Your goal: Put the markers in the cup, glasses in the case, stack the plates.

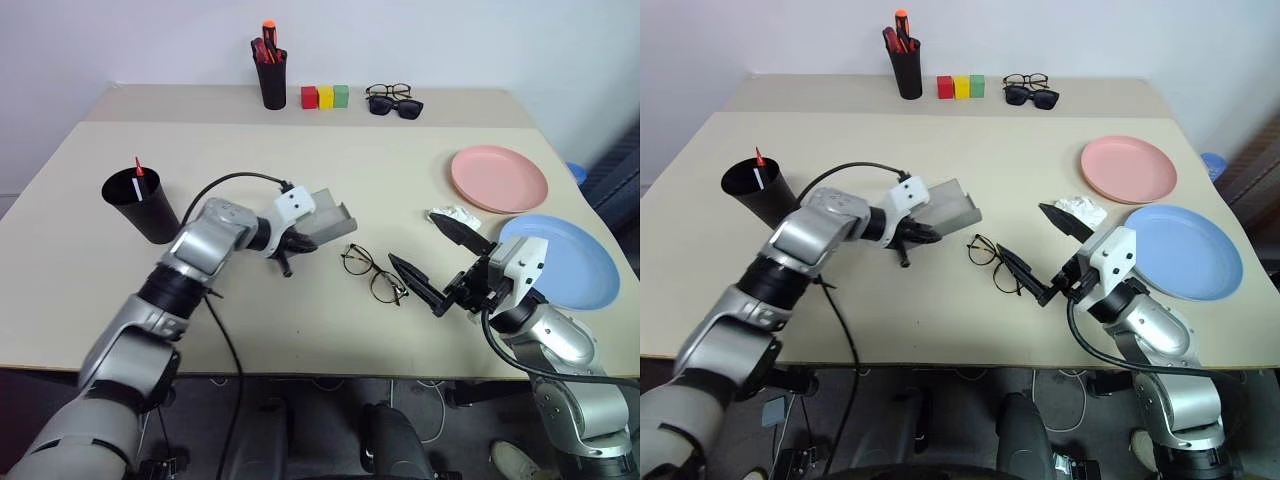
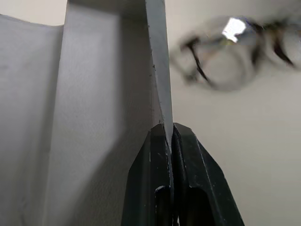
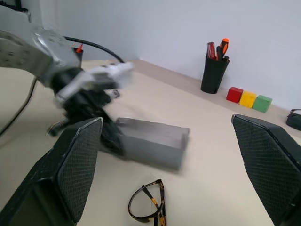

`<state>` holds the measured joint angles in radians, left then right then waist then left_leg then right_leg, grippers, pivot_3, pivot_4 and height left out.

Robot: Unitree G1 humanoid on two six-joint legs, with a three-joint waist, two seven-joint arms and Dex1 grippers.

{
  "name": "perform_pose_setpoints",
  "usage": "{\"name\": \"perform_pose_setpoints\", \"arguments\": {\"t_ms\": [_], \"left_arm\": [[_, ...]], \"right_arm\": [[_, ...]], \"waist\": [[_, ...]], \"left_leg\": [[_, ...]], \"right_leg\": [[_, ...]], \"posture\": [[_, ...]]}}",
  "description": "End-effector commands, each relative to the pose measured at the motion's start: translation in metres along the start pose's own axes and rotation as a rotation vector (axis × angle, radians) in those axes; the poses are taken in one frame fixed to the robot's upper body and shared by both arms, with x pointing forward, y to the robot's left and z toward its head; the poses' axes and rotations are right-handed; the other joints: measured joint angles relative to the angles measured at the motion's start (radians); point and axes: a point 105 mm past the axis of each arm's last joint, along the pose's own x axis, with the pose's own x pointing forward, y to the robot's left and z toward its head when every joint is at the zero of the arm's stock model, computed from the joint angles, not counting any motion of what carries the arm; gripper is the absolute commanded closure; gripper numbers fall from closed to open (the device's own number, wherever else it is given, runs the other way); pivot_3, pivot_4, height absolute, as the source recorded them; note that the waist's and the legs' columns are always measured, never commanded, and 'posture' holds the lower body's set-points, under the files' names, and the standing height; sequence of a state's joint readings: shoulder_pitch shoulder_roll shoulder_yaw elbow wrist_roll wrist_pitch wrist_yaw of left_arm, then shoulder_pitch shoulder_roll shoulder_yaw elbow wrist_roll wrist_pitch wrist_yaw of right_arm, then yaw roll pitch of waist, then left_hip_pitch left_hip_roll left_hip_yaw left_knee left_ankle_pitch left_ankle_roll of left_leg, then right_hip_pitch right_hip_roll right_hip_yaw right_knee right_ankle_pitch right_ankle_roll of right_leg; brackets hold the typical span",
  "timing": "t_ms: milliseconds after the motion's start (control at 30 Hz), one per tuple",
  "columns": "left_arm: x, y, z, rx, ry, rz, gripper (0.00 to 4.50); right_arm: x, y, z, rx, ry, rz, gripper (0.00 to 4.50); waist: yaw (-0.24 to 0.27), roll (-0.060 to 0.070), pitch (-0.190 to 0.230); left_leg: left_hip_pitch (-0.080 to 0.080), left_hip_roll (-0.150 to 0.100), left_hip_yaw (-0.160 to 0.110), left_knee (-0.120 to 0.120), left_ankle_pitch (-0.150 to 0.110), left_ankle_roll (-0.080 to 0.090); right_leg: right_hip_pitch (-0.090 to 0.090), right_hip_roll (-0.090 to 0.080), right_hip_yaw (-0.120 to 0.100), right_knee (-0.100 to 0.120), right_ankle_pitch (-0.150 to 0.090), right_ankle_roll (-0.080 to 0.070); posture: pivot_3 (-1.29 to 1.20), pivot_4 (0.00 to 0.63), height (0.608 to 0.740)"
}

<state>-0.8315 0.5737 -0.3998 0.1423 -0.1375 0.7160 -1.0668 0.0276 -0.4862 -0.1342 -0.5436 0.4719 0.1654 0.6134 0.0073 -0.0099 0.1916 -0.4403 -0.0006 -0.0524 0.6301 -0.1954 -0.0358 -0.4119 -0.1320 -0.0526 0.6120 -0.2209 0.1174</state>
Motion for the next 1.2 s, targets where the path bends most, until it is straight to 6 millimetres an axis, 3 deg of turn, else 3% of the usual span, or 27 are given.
{"name": "perform_pose_setpoints", "arguments": {"t_ms": [33, 167, 333, 467, 600, 700, 900, 1033, 1200], "left_arm": [[-0.026, -0.026, 0.001, 0.146, -0.020, -0.155, 4.43], [-0.046, -0.044, -0.024, 0.238, 0.066, -0.266, 4.43], [-0.058, -0.059, -0.032, 0.265, 0.111, -0.353, 4.43], [-0.039, -0.051, -0.031, 0.281, 0.145, -0.294, 4.43], [-0.007, -0.048, -0.016, 0.295, 0.147, -0.262, 4.43], [0.014, -0.056, 0.006, 0.320, 0.118, -0.279, 4.43], [0.036, -0.064, 0.023, 0.334, 0.110, -0.305, 4.43], [0.042, -0.065, 0.033, 0.328, 0.086, -0.307, 4.43], [0.026, -0.050, 0.020, 0.316, 0.094, -0.272, 4.43]], "right_arm": [[0.000, -0.001, 0.007, -0.029, -0.028, -0.001, 0.00], [0.001, 0.000, 0.007, -0.024, -0.028, 0.001, 0.00], [0.000, 0.001, 0.006, -0.019, -0.029, -0.003, 0.00], [0.000, 0.001, 0.006, -0.017, -0.027, -0.014, 0.00], [-0.002, 0.000, 0.006, -0.022, -0.024, -0.030, 0.00], [-0.006, -0.001, 0.007, -0.030, -0.017, -0.047, 0.00], [-0.014, -0.006, 0.009, -0.047, -0.005, -0.080, 0.00], [-0.017, -0.009, 0.010, -0.058, 0.002, -0.091, 0.00], [-0.022, -0.012, 0.012, -0.064, 0.014, -0.104, 0.00]], "waist": [[0.002, 0.000, 0.000], [0.006, 0.001, 0.000], [0.007, 0.001, 0.000], [0.007, 0.001, 0.000], [0.007, 0.000, 0.000], [0.008, 0.000, 0.000], [0.003, 0.000, 0.000], [0.005, 0.000, 0.000], [0.003, 0.000, 0.000]], "left_leg": [[0.000, 0.000, 0.000, 0.000, 0.000, 0.000], [-0.001, 0.000, 0.000, 0.000, 0.000, 0.000], [-0.002, 0.000, 0.000, 0.001, 0.000, 0.000], [-0.002, 0.000, 0.000, 0.001, 0.000, 0.000], [-0.002, 0.000, 0.000, 0.002, 0.000, 0.000], [-0.002, -0.001, 0.000, 0.002, 0.000, 0.000], [-0.001, 0.000, 0.000, 0.002, 0.000, 0.001], [-0.001, 0.000, -0.001, 0.003, 0.000, 0.001], [-0.001, 0.000, -0.001, 0.002, 0.000, 0.001]], "right_leg": [[0.000, 0.000, 0.000, 0.000, 0.000, 0.000], [-0.001, -0.001, 0.000, -0.001, 0.000, -0.001], [-0.001, -0.001, 0.000, -0.001, -0.001, -0.001], [-0.001, -0.001, 0.000, -0.001, -0.001, -0.001], [-0.001, -0.001, 0.000, 0.000, -0.001, -0.001], [0.000, -0.001, 0.000, 0.000, -0.001, 0.000], [-0.001, 0.000, 0.000, 0.002, -0.001, 0.000], [0.000, 0.000, 0.000, 0.002, -0.001, 0.000], [-0.001, 0.000, 0.000, 0.002, -0.001, -0.001]], "posture": [[0.00, 0.150, 0.740], [0.00, 0.150, 0.740], [0.00, 0.150, 0.740], [0.00, 0.150, 0.740], [0.00, 0.150, 0.740], [0.00, 0.150, 0.740], [0.00, 0.150, 0.740], [0.00, 0.150, 0.740], [0.00, 0.150, 0.740]]}}
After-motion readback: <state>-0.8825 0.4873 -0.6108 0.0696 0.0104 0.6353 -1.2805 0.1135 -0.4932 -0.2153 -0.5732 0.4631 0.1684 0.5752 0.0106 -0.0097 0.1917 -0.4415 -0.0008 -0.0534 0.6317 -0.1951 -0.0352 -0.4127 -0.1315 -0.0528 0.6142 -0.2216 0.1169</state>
